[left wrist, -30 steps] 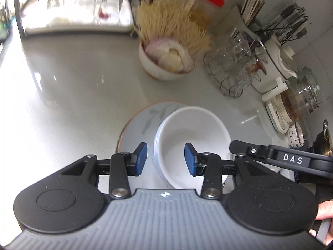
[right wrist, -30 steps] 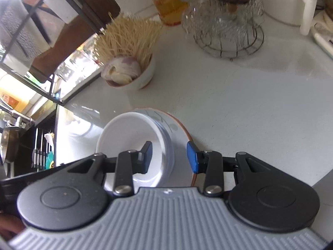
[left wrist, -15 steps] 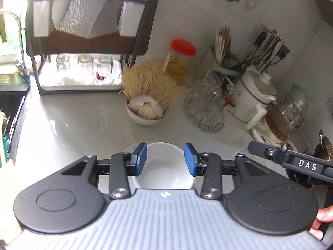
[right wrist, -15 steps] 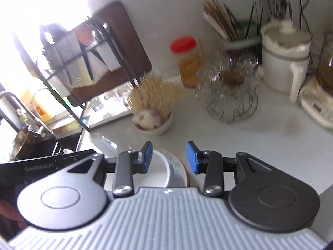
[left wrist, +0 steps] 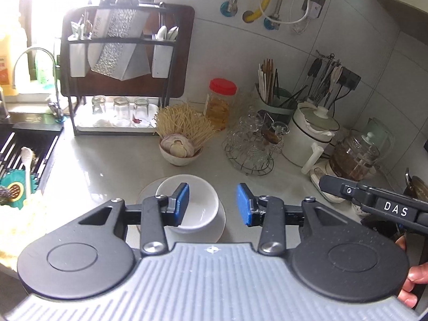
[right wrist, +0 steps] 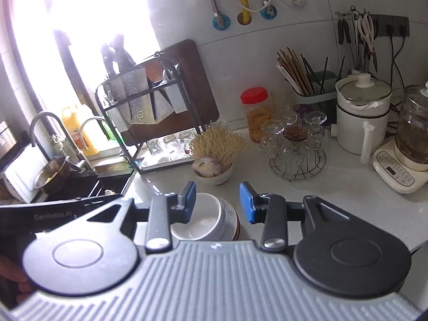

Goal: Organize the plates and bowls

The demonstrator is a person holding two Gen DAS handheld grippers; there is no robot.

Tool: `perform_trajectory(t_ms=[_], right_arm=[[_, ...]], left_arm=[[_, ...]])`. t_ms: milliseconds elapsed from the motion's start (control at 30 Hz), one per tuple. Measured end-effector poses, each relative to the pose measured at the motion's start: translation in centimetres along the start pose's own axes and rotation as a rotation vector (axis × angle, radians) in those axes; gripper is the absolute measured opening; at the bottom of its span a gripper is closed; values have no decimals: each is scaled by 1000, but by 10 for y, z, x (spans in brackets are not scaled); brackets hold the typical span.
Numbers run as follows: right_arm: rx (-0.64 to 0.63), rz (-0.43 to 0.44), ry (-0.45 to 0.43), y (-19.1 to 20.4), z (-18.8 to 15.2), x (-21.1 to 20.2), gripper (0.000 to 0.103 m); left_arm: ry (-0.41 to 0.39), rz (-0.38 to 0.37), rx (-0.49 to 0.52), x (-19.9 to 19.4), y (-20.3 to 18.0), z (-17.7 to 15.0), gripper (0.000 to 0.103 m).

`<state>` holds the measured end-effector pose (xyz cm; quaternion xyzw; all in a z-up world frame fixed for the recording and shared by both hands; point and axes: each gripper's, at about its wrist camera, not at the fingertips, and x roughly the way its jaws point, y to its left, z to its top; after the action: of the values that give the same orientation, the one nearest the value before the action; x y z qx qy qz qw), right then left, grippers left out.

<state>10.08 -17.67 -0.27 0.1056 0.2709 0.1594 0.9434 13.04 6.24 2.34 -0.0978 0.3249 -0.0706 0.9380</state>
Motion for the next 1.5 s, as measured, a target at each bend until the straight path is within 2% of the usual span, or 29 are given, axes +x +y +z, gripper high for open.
perform_trajectory(t_ms=[500,767,1000,1100,1167,1233,1300,1333,1400,1500], right_arm=[[-12,53,28,2,-46,-59,40],[-47,57,52,6,-67,-77,40],[-69,52,68,5,-79,-84,40],[-77,45,73,4,-83,-86,44],[-75,37,70,1,-84,-87,50],[-75,32,70,-1,-85,-87,52],[-71,25,64,-3,-85,-87,63],[-68,16,55,-4,-85,-88,72],[-69,1,37,-5,-84,-90,79],[-66,2,41,-8,-81,-89,79]], left_arm=[[23,57,-41,-67,-29,-72,45],[32,83,-55,-88,-36,-104,49],[37,95,-76,-96,-40,-120,51],[38,101,-74,-98,-42,-124,59],[37,105,-72,-98,-43,-126,71],[40,119,-70,-98,-44,-127,79],[38,131,-58,-98,-45,-129,87],[36,139,-55,-98,-45,-129,91],[31,156,-51,-99,-45,-129,94],[31,186,-49,-98,-45,-128,96]])
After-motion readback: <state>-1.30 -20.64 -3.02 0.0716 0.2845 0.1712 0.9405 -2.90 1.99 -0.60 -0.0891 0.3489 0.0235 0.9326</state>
